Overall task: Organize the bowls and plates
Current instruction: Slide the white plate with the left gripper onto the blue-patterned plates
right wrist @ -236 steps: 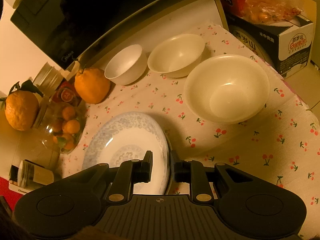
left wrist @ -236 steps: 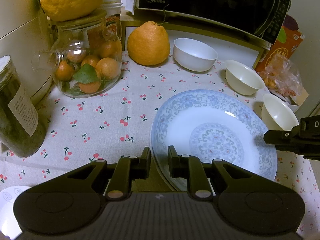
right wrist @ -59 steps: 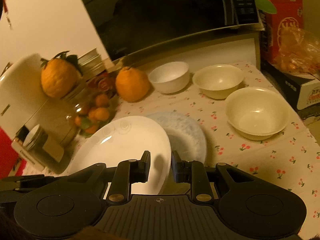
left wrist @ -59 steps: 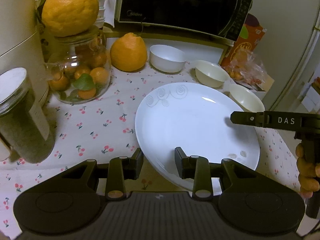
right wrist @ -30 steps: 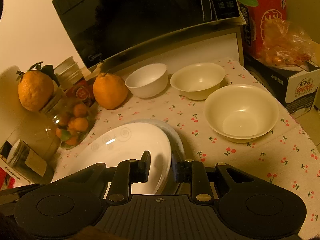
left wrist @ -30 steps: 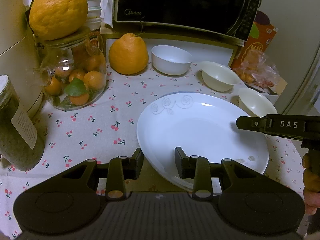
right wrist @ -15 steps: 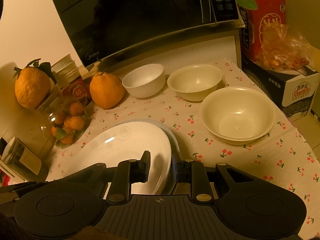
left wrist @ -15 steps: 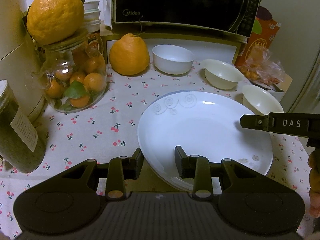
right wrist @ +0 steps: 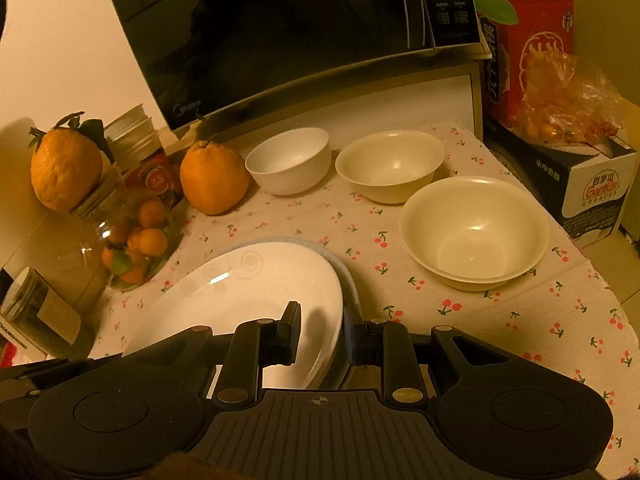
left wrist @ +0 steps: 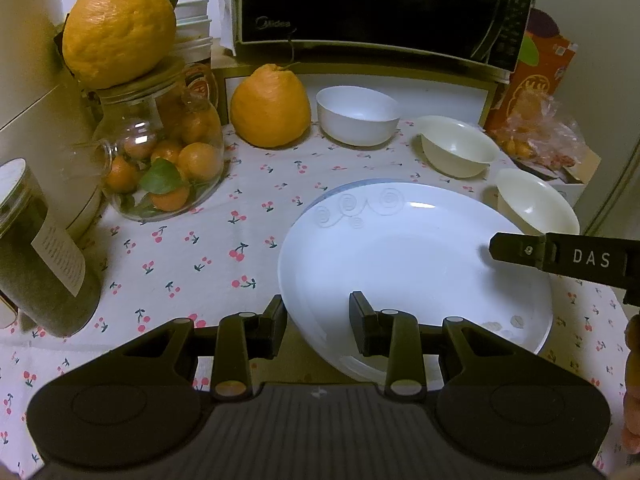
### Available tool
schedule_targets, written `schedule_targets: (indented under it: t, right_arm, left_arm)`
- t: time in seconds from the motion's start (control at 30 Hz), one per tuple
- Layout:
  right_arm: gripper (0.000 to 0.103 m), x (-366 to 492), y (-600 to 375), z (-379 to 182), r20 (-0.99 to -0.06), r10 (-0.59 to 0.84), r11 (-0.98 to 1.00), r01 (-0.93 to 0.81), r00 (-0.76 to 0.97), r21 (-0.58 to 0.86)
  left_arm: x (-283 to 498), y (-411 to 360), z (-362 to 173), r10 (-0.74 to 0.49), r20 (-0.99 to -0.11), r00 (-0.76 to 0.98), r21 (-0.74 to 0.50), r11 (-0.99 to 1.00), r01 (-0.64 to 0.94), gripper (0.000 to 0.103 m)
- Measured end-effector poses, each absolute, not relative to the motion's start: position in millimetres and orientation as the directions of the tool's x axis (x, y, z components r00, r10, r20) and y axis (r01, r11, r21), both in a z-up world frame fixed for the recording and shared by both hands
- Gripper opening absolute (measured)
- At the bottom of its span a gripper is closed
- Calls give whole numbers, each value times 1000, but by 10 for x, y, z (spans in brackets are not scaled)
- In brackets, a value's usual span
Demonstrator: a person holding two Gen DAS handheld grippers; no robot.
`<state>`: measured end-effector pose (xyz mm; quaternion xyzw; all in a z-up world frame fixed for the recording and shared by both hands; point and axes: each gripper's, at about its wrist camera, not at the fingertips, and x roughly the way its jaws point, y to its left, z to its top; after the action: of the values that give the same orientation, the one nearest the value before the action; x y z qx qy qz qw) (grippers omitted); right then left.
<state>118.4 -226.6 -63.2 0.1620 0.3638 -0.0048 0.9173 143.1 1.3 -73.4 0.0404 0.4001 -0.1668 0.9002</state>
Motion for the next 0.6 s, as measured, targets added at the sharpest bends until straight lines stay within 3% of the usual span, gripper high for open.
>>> schedule_targets:
  t: [0.6]
  right_arm:
    - [20,1139,-2335,-602,-678,125,947,118,724,300]
  left_arm:
    - [1423,-41,-728,-231,-747,623,-25,947,322,27]
